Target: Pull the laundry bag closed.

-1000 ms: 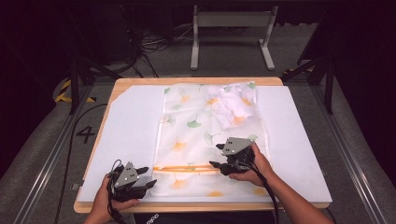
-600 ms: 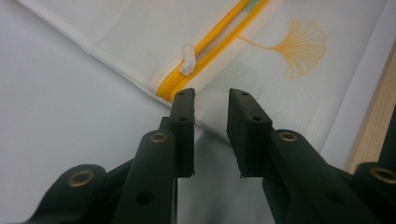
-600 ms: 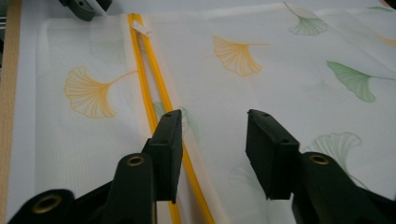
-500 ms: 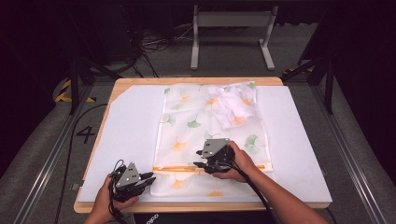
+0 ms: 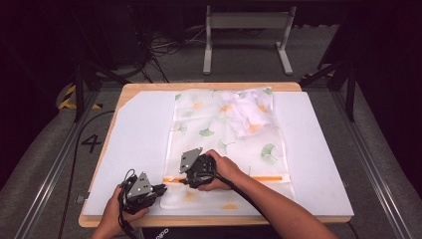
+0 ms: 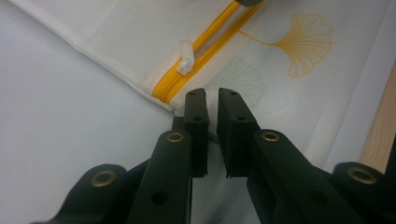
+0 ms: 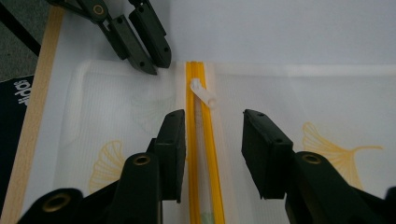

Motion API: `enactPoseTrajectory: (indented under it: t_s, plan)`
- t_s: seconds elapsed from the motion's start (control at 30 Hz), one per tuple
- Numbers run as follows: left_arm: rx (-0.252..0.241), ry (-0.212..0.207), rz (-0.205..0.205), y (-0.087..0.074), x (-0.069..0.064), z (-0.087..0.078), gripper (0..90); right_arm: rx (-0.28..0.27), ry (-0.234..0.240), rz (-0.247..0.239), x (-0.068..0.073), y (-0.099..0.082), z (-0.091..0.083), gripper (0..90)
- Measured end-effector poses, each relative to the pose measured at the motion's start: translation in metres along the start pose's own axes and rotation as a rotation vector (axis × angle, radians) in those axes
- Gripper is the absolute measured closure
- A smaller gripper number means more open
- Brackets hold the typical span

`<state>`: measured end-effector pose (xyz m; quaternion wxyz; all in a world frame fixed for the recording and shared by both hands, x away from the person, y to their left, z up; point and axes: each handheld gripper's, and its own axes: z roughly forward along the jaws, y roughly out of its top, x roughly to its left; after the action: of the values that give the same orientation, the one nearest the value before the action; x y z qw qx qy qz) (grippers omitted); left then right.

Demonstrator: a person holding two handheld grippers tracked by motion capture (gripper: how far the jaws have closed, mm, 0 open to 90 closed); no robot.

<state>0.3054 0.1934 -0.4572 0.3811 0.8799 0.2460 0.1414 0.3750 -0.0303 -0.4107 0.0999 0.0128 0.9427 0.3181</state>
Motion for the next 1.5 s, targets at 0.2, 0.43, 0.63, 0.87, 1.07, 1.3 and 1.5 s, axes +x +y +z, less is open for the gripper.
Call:
enactPoseTrajectory:
  t_s: [0.2,0.43,0.63,0.87,1.07,1.3,1.5]
  plan:
    - [-0.002,-0.008,-0.002,0.0,0.001,0.001,83.2,0.055,0.067,-0.029,-0.004,0.014,0.017,60.0]
    - [-0.007,-0.012,-0.01,-0.001,0.001,0.001,83.5,0.153,0.109,-0.084,-0.008,0.03,0.034,57.5]
    - [-0.014,-0.018,-0.01,-0.002,0.002,0.001,83.5,0.198,0.129,-0.105,-0.012,0.038,0.043,65.1]
    - [-0.014,-0.018,-0.007,-0.002,0.003,0.001,83.5,0.204,0.16,-0.115,-0.012,0.037,0.046,79.1]
    - [-0.017,-0.026,-0.015,-0.003,0.004,0.001,83.4,0.272,0.158,-0.151,-0.01,0.041,0.045,83.4]
    - [-0.017,-0.026,-0.011,-0.003,0.004,0.001,83.4,0.361,0.143,-0.206,-0.005,0.053,0.049,83.8]
    - [-0.015,-0.025,-0.009,-0.002,0.004,0.001,83.4,0.39,0.144,-0.204,-0.006,0.056,0.05,84.6]
